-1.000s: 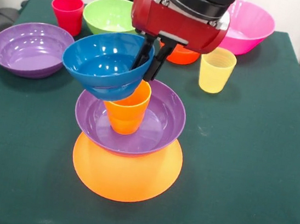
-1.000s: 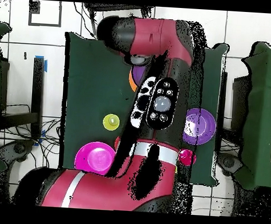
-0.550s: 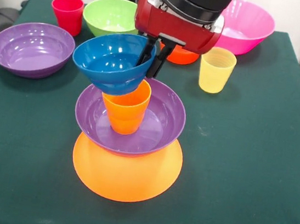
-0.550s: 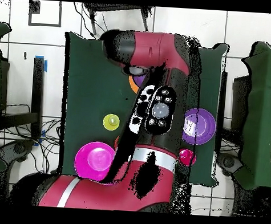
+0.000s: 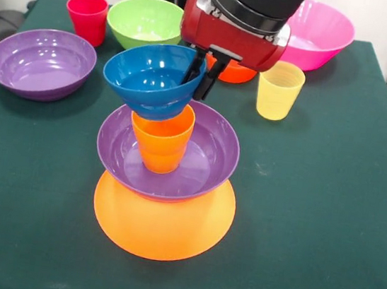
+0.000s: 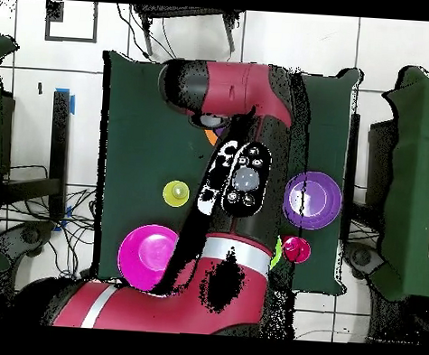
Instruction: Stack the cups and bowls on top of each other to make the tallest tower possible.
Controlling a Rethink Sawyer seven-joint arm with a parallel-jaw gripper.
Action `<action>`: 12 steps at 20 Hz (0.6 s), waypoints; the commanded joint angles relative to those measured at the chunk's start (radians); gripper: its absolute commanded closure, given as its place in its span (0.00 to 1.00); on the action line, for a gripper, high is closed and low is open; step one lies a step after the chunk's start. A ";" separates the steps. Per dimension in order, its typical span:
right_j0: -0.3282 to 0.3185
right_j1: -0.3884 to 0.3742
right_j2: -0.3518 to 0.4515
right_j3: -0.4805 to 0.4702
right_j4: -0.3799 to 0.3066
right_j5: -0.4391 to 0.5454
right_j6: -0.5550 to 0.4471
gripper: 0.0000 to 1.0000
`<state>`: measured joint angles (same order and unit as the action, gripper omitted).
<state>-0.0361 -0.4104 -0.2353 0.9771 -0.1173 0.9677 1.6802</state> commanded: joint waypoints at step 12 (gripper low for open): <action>0.040 0.044 0.044 0.080 0.005 -0.090 0.195 1.00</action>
<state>-0.0281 -0.4021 -0.2380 0.9771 -0.1086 0.9103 1.6896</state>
